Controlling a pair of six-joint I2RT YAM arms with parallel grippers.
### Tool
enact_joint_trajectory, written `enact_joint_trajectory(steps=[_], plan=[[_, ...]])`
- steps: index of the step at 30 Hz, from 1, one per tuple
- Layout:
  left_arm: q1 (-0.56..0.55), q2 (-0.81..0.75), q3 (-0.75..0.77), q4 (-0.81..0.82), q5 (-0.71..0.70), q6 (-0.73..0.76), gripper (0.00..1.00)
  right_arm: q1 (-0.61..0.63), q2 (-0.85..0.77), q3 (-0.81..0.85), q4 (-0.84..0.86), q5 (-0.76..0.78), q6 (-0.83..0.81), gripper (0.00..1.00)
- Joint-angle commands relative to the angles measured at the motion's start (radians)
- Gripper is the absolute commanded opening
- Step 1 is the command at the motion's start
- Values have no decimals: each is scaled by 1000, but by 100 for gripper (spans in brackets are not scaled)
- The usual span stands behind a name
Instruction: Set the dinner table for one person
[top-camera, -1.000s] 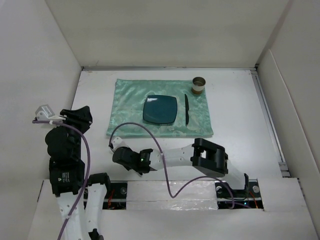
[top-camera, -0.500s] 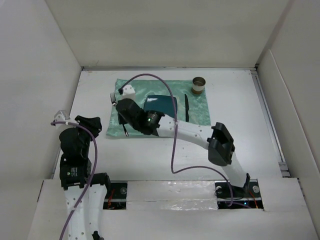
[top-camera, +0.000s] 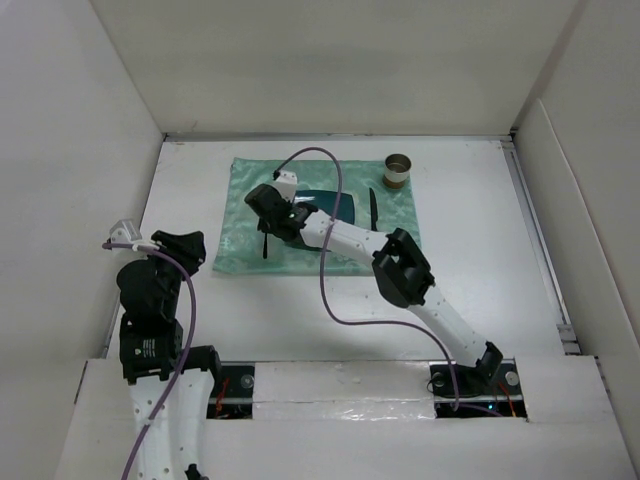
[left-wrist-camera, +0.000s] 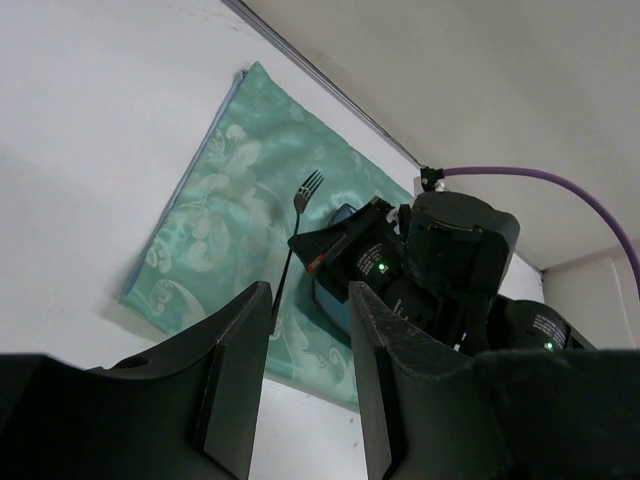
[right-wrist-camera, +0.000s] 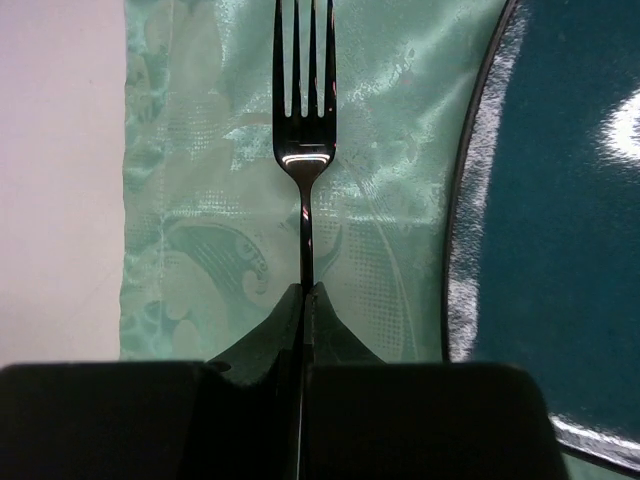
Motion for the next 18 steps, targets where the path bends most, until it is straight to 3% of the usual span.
enact_joint_trajectory(steps=[1,16,18], plan=[[-7,-14,-7,49,30,20,34,-5,5,104,-7,11,70,0],[-7,-7,-2,43,33,20,34,-43,89,113,38,-50,63,0],[-7,-8,-2,45,33,20,34,-53,98,113,44,-63,61,10]])
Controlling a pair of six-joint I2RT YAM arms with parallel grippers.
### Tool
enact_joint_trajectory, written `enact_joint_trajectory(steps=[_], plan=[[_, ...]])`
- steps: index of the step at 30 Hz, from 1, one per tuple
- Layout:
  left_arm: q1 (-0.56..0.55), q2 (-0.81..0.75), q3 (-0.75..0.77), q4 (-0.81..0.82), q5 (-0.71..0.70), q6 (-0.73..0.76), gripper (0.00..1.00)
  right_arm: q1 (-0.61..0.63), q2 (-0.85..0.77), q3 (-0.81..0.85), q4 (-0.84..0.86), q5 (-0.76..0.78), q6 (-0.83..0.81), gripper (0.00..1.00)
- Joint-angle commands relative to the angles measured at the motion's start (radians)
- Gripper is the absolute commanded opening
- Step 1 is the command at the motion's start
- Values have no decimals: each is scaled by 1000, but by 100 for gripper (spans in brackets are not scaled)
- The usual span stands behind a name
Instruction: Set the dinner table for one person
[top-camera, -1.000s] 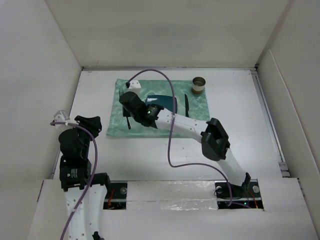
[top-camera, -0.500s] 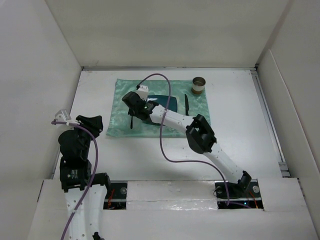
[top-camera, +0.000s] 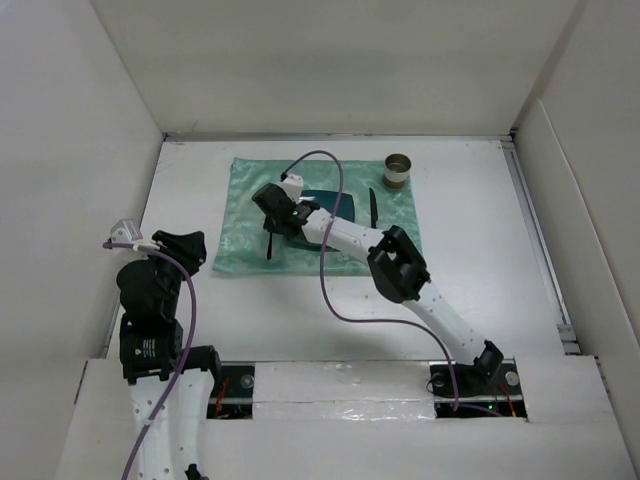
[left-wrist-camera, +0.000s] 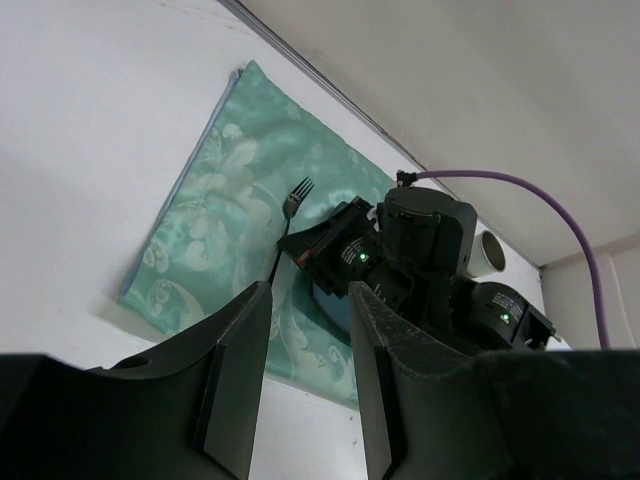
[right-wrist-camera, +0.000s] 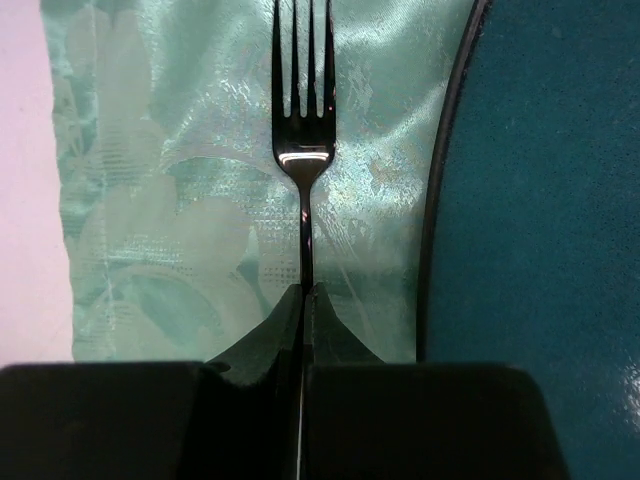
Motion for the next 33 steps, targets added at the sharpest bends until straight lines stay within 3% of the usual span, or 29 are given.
enact_joint_trajectory(steps=[1,6,15,19,21,22,23,24,27,31,32,33], plan=[[-7,-4,-2,42,17,16,34,-8,4,49,57,-10,7,10],[-7,-13,-1,41,8,16,34,-8,-11,32,78,-21,-19,29],[-7,-10,-4,41,-3,16,36,-8,-135,-16,153,-75,-122,45],[-7,-4,-14,50,-7,34,39,2,-279,-147,233,-113,-208,49],[-7,9,-17,59,0,50,41,11,-391,-204,274,-129,-275,53],[-7,19,-24,67,22,63,42,21,-484,-340,344,-153,-327,59],[-7,19,-24,67,22,64,42,21,-535,-341,345,-153,-328,59],[-7,23,-24,67,26,68,42,34,-587,-397,362,-159,-367,66],[-7,33,-19,70,49,82,46,73,-818,-627,445,-204,-479,77],[-7,39,-4,94,112,97,47,140,-1136,-911,436,-114,-564,88],[-7,39,7,104,123,94,47,159,-1207,-965,426,-86,-581,100],[-7,39,45,110,114,85,47,159,-1347,-1073,419,-51,-585,100]])
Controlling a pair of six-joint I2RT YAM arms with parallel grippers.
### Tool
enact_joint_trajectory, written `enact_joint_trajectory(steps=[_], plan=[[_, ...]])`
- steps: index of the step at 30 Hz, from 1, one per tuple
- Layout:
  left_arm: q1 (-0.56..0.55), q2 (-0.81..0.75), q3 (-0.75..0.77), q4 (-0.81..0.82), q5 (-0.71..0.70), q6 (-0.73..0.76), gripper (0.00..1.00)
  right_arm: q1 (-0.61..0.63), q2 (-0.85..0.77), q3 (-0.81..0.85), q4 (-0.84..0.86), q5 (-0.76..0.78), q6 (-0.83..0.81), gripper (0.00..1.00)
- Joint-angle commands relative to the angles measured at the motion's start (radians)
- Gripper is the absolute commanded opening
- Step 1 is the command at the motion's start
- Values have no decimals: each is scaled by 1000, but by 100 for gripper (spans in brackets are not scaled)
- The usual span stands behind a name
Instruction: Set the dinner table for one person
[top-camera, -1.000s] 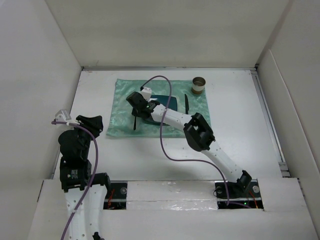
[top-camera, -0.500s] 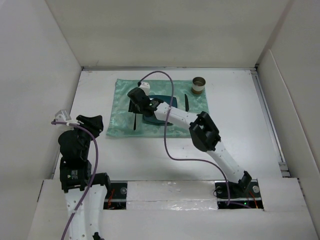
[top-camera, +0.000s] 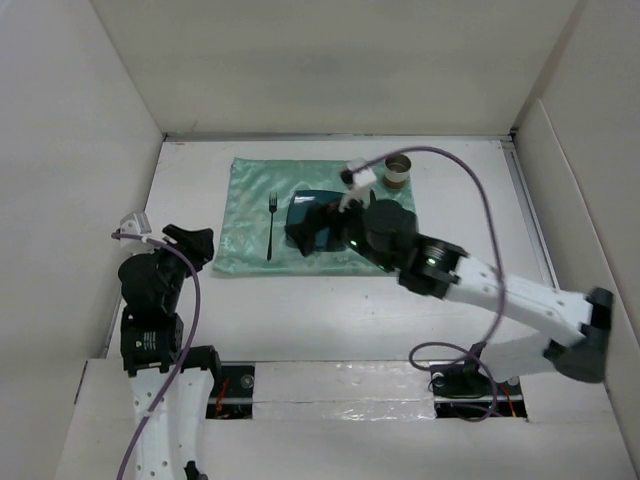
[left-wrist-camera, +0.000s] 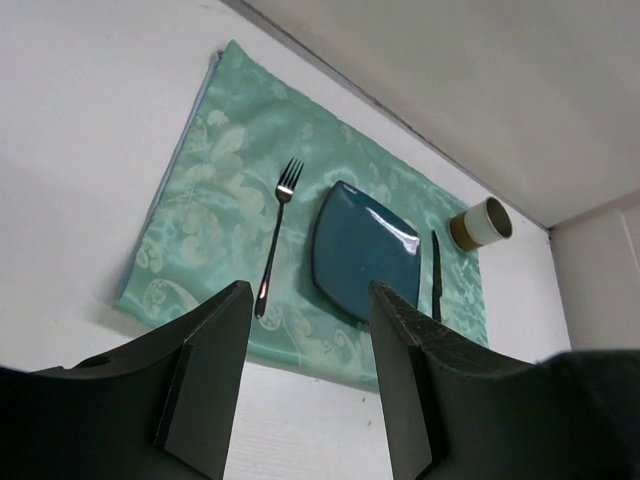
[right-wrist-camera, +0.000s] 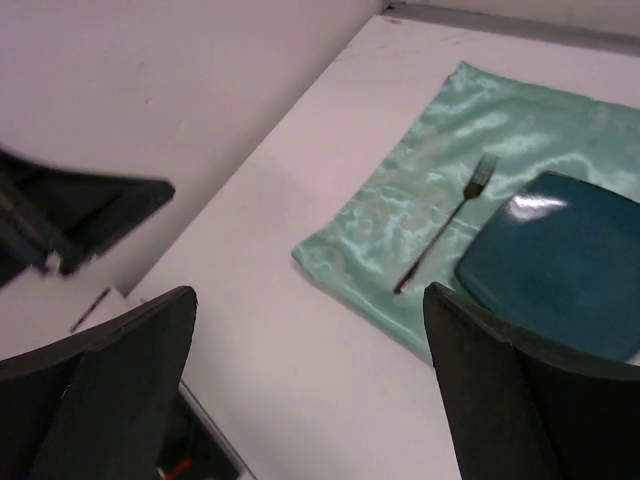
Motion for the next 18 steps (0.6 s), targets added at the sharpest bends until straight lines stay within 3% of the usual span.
enact_joint_trajectory(steps=[1,6,11,14,18], plan=[[-7,5,91,80,35,12,47,24,-275,-207,15,143,-106,100],[-7,41,262,98,25,-12,47,33,-679,-377,-131,341,-99,100],[-7,35,327,81,-28,-5,47,33,-1068,-489,-237,633,-10,100],[-7,30,301,72,-48,8,43,33,-1195,-549,-232,717,-8,100],[-7,22,194,103,5,5,40,33,-1210,-566,-228,742,6,100]])
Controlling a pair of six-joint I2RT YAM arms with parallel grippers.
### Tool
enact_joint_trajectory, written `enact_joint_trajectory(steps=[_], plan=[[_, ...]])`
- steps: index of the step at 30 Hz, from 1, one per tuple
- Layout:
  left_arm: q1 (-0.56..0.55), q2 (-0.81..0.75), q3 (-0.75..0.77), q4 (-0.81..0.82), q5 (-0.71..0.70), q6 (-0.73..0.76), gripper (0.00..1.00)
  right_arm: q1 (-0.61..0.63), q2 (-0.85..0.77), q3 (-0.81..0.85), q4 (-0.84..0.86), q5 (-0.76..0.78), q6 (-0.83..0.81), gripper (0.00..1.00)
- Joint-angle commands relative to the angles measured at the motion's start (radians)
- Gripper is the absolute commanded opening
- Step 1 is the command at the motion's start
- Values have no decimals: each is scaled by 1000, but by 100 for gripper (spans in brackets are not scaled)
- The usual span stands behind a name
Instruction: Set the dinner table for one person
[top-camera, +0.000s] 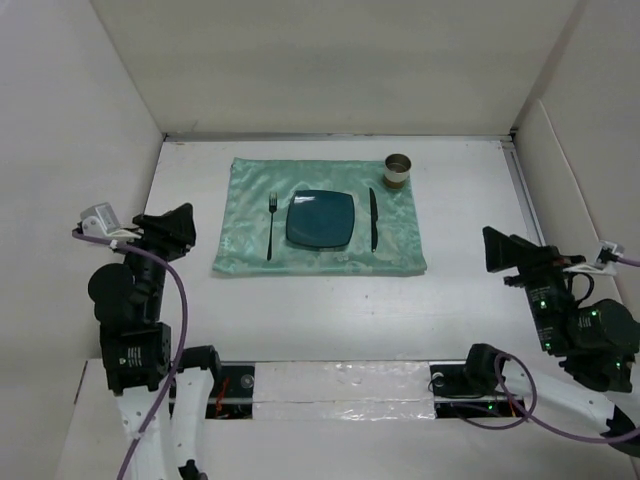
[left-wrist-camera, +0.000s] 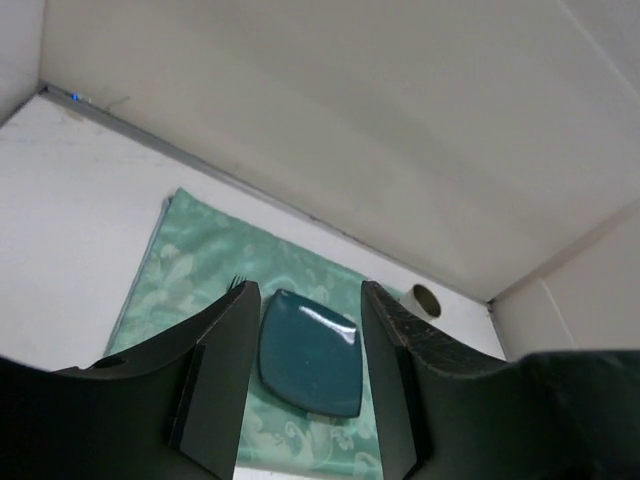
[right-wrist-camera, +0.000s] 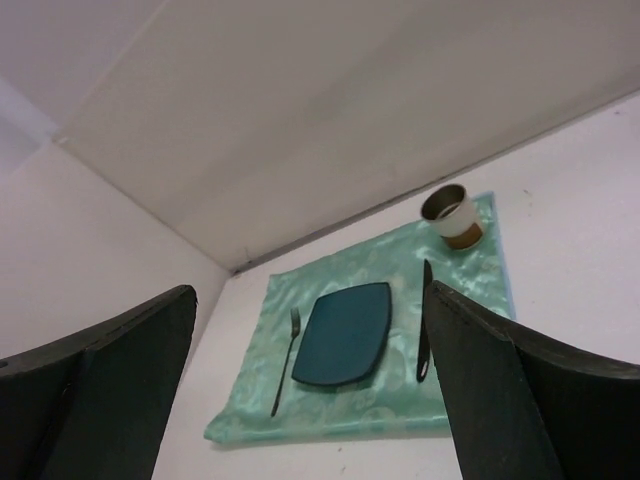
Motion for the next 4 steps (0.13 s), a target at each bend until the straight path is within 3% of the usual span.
enact_joint_trajectory(steps=[1,4], plan=[[-7,-8,-79,45,40,4,42,4,40,-29,-19,96,16,100],[-7,10,-90,77,74,-10,49,4,115,9,1,42,4,100]])
